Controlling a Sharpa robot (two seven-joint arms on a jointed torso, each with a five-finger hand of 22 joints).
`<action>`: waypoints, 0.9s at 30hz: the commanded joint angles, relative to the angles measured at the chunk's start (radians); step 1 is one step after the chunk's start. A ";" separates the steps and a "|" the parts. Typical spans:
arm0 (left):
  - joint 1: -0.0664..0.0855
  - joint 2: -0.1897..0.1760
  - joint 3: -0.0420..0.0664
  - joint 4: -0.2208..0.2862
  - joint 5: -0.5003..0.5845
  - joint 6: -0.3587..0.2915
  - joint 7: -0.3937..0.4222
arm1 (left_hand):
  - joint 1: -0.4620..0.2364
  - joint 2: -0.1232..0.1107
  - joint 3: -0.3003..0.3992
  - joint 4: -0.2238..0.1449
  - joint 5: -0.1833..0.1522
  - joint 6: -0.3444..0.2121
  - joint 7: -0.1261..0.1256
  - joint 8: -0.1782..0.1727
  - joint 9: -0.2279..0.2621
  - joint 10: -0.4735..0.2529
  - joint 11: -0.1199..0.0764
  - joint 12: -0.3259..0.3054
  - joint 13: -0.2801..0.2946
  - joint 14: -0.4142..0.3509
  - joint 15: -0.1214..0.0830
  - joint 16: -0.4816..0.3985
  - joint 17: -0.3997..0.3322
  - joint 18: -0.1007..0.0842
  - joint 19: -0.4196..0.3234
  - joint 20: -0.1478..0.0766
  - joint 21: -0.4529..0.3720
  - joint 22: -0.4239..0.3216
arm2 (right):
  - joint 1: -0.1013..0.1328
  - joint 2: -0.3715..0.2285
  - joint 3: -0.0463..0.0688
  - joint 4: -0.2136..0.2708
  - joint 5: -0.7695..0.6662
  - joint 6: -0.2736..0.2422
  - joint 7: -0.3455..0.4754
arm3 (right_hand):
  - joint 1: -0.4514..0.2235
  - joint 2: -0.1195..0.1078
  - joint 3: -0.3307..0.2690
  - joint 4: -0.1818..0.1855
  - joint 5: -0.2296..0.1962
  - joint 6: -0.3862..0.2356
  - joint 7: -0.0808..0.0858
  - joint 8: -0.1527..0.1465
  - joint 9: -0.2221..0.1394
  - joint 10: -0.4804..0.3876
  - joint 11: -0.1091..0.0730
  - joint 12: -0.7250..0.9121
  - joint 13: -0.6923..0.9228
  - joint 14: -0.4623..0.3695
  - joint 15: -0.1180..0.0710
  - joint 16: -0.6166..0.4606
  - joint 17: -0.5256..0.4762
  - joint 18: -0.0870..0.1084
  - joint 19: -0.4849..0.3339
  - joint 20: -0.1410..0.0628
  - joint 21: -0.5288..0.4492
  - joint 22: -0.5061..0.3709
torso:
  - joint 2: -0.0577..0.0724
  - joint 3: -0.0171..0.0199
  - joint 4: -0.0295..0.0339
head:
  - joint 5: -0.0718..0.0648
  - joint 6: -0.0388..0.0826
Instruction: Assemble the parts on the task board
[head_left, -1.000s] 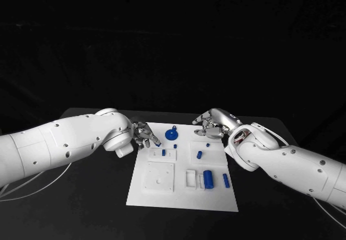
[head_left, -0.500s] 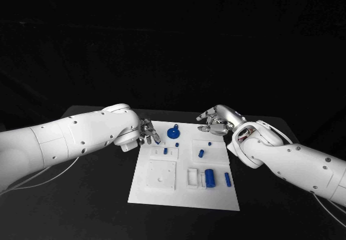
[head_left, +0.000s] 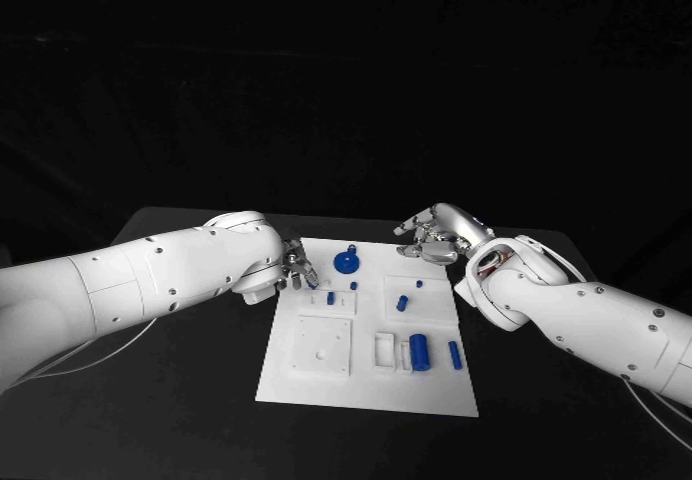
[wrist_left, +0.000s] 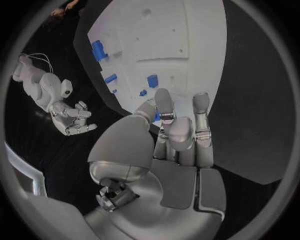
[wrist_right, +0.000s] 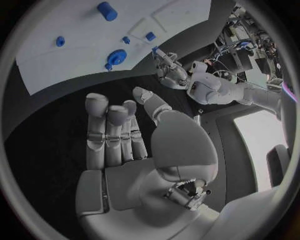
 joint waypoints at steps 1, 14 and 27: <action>-0.005 0.002 0.001 0.004 -0.019 -0.022 -0.011 | 0.005 -0.010 0.001 0.010 0.004 0.192 -0.107 0.001 0.387 0.024 -0.028 0.006 0.002 -0.002 -0.002 0.004 -0.001 0.019 -0.001 0.009 -0.002 0.020 | 0.000 -0.001 0.001 0.000 0.016 0.002 0.011 | -0.004 -0.006 0.005 0.002 0.006 -0.002 0.003 -0.002 -0.001 -0.001 -0.002 -0.005 -0.001 0.004 -0.001 -0.006 -0.001 0.004 0.036 -0.007 -0.003 0.062 | -0.001 0.0006 0.0007 | -0.001 -0.003; -0.037 0.002 0.001 0.008 -0.019 -0.061 -0.016 | -0.008 -0.018 0.010 0.017 0.031 0.187 -0.110 0.000 0.527 0.024 -0.021 0.025 0.020 -0.003 0.000 0.012 -0.005 0.025 -0.001 0.013 0.007 0.020 | 0.000 -0.001 0.002 0.000 0.020 0.006 0.011 | -0.004 -0.006 0.005 0.004 0.008 -0.003 0.002 -0.002 -0.001 -0.001 -0.002 -0.004 -0.001 0.005 -0.002 -0.005 0.000 0.005 0.036 -0.007 -0.002 0.062 | -0.001 -0.0002 0.0004 | -0.003 -0.010; -0.051 0.002 0.001 0.012 -0.038 -0.084 -0.010 | 0.000 -0.022 0.001 0.030 0.011 0.182 -0.110 -0.001 0.545 0.024 -0.020 0.022 0.020 -0.004 0.000 0.010 -0.013 0.028 -0.001 0.016 0.007 0.020 | 0.000 -0.001 0.002 0.000 0.023 0.007 0.012 | -0.007 -0.006 0.007 0.009 0.017 -0.003 0.002 -0.002 -0.001 -0.001 -0.002 -0.005 -0.001 0.005 -0.002 -0.005 0.000 0.005 0.036 -0.007 -0.004 0.061 | -0.001 -0.0005 -0.0004 | -0.003 -0.013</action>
